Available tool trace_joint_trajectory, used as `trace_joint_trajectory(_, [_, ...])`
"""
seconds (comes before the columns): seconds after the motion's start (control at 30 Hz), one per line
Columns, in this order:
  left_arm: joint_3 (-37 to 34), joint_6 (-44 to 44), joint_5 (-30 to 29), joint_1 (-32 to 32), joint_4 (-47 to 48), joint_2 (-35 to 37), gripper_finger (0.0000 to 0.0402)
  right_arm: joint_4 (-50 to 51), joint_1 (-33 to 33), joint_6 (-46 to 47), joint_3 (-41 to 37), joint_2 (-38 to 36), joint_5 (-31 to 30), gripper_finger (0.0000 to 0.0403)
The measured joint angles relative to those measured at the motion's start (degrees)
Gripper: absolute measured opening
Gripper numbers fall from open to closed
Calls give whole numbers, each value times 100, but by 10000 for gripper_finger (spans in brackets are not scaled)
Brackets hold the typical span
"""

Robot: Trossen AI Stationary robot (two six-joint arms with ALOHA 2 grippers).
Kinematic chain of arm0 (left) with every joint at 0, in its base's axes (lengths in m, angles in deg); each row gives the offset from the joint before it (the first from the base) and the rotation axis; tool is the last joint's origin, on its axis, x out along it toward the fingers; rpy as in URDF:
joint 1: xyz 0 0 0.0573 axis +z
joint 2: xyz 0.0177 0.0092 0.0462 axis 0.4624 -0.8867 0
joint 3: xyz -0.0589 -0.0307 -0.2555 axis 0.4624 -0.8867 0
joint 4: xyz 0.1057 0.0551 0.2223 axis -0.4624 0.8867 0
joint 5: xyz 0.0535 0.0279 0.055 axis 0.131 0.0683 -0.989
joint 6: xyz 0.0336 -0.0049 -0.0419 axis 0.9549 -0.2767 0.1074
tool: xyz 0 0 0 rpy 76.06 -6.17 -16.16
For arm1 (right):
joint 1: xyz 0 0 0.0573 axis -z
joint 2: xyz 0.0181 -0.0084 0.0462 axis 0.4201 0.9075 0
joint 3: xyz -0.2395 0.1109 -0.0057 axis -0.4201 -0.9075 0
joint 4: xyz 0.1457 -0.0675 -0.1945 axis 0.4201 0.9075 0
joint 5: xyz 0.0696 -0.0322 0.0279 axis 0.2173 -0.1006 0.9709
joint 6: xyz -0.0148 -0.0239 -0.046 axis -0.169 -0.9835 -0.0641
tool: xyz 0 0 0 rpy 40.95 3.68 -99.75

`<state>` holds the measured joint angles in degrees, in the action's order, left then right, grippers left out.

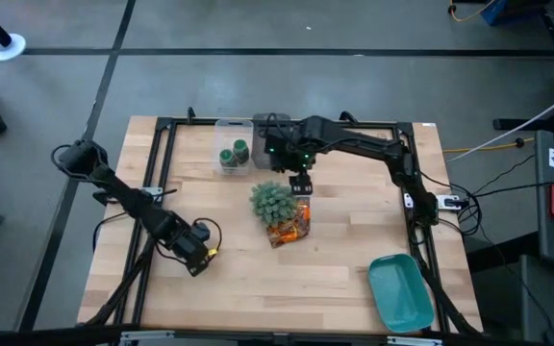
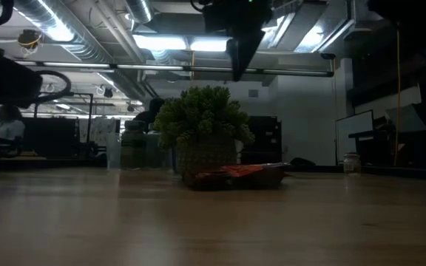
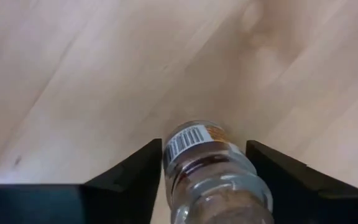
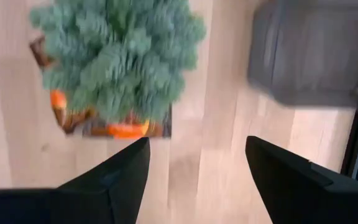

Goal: Sort spices by type
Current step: Put the bottom left white bottled seasoning into the black transparent bin

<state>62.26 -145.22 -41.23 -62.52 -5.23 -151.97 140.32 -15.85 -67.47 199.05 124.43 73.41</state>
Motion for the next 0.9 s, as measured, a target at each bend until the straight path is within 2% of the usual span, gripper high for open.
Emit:
trace_joint_trajectory(0.1, [5,35,4,99,-135,4,177,5,0,-2,-23,-55,-82,266])
trace_joint_trajectory(0.4, [20,858,-421,629,-852,177,177,6,48,-83,-26,-278,-196,266])
trace_joint_trajectory(0.73, [448,2931,-503,1936,-1754,623,178,6,651,-87,-28,-903,-435,266])
trace_joint_trajectory(0.9, [820,4115,-495,2867,-2002,633,177,-7,1080,-75,-507,-1402,-276,266])
